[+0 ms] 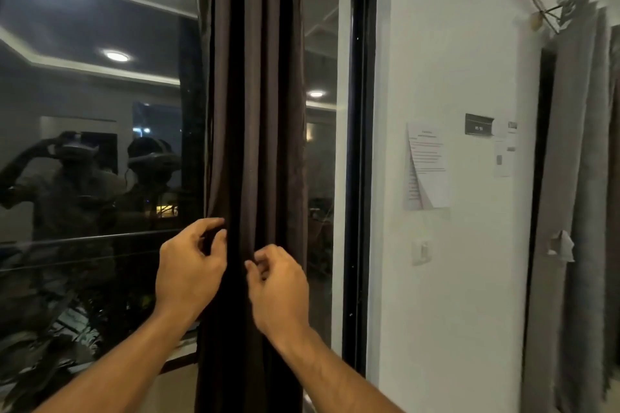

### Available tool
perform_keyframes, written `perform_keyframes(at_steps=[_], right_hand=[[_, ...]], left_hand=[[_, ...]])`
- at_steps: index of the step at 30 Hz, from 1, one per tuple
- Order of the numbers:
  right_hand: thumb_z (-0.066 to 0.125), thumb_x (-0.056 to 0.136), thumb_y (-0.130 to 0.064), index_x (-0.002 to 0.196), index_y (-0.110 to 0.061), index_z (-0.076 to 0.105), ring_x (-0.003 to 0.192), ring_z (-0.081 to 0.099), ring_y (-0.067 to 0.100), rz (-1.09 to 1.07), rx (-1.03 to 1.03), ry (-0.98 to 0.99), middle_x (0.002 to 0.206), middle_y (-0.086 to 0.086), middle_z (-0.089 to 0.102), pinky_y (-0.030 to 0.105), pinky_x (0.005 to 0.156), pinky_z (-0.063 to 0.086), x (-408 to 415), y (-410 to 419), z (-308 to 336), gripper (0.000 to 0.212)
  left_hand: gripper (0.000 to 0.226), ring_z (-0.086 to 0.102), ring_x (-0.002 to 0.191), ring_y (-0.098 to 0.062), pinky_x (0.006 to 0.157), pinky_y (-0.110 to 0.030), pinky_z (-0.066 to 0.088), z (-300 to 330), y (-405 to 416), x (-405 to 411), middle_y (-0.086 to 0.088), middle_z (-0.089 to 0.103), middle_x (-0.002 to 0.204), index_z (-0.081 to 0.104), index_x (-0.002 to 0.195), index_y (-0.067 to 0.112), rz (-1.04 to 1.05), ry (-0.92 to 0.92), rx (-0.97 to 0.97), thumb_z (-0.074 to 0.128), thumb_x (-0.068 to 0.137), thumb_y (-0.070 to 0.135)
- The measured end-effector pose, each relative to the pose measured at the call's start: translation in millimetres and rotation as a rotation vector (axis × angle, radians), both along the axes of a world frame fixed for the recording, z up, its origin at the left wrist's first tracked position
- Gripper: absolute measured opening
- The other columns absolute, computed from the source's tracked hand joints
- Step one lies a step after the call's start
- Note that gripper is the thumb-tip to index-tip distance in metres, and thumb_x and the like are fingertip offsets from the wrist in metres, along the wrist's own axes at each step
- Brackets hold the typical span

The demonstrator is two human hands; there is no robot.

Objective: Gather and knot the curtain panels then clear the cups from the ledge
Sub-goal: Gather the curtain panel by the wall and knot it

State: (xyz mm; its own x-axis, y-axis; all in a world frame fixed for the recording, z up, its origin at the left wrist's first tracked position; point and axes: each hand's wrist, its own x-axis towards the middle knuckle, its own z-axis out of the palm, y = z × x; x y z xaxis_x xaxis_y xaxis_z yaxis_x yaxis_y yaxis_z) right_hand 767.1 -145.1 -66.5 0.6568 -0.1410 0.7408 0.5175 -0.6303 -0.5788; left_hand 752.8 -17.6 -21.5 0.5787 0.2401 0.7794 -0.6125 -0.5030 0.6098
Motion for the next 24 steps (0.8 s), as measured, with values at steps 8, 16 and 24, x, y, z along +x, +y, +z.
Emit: perform_keyframes(at_steps=[8,16,24], right_hand=[[0.069,0.091,-0.022,0.113,-0.021,0.071,0.1,0.064,0.004,0.11,0.155,-0.012,0.113,-0.011,0.063,0.028,0.09,0.058,-26.1,24.8,10.1,0.022],[0.078,0.088,-0.039,0.157,-0.018,0.029,0.137,0.052,0.026,-0.215,0.294,0.291,0.153,0.004,0.048,0.047,0.111,0.048,8.0,34.8,27.4,0.087],[0.063,0.098,-0.025,0.097,-0.022,0.061,0.089,0.063,0.013,-0.255,0.026,0.082,0.096,-0.004,0.065,0.034,0.083,0.056,-6.7,70.3,22.4,0.004]], left_hand=[[0.029,0.063,0.09,-0.014,0.059,-0.017,0.039,3.0,33.1,-9.6,0.0,0.067,0.11,0.061,0.126,0.017,-0.033,0.063,-0.054,0.061,0.098,0.011],[0.02,0.062,0.064,-0.01,0.047,-0.012,0.043,8.8,80.3,-18.3,-0.002,0.071,0.085,0.07,0.1,0.016,-0.058,0.021,0.059,0.057,0.098,0.002],[0.05,0.057,0.127,-0.019,0.093,-0.019,0.042,19.8,88.3,-14.6,-0.007,0.062,0.139,0.057,0.14,0.007,-0.1,0.165,0.117,0.066,0.097,0.032]])
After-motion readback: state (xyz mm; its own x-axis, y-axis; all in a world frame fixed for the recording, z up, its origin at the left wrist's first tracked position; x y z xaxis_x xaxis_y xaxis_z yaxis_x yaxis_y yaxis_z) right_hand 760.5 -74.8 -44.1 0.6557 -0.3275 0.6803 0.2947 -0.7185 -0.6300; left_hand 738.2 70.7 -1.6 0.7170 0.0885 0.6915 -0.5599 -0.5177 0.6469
